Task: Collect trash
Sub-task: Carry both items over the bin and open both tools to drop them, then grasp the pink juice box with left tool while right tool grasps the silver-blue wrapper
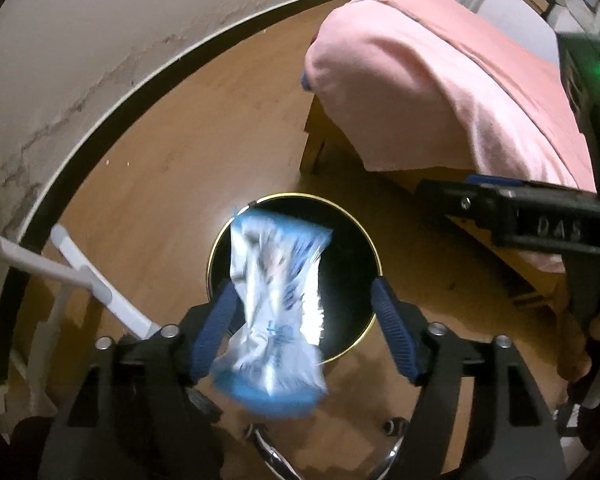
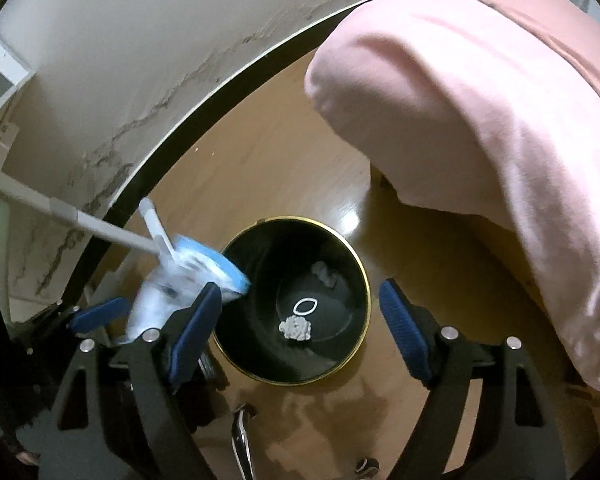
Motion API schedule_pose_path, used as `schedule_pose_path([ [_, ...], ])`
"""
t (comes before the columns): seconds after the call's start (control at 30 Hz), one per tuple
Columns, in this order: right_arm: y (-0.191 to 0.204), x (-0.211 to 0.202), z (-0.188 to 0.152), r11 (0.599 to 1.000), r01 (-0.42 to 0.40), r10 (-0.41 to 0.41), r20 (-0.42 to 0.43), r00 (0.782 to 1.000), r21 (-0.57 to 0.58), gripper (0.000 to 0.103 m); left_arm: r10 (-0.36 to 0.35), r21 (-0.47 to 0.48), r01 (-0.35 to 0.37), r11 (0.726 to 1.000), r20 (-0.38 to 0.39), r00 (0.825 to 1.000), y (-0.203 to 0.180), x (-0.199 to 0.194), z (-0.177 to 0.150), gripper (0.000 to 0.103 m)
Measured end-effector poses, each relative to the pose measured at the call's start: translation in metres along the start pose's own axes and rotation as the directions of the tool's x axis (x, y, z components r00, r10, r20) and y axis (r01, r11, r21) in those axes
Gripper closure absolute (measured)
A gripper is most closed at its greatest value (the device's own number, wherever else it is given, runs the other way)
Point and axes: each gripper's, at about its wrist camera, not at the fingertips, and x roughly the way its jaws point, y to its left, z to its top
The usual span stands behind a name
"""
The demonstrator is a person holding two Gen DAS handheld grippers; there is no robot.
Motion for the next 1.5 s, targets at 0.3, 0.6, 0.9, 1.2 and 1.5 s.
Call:
schedule_pose_path([
  [0.3,0.0,-0.027,0.009,1.0,0.004,-0.004,0.041,0.999,0.009,0.025,-0.02,0.01,0.02,1.0,0.042,0.999,-0.018,-0.034,0.009,0.018],
  [0.6,0.022,-0.134,0.03,0.995,0.096,-0.093,0.169,0.981,-0.012,0.011,-0.012,0.072,0.001,0.997,0.164,0.986,-0.044,-0.164,-0.003,0.008],
  [0.9,0.207,-0.191,0.012,0.944,-0.028,0.112,0.24,0.964,-0.329,0.009,0.292,-0.191,-0.238,0.952,0.349,0.89,0.097,-0.337,-0.107,0.006],
  [1.2,0.465,-0.164,-0.057,0.709,-0.269,0.36,0.008,0.933,-0.652,0.009,0.664,-0.571,-0.482,0.664,0.155,0.731,0.276,-0.452,-0.266,0.006],
  [1.5,0.599,-0.132,-0.102,0.642,-0.313,0.345,-0.102,0.933,-0.7,0.009,0.722,-0.659,-0.508,0.554,0.075,0.688,0.38,-0.504,-0.343,0.006],
])
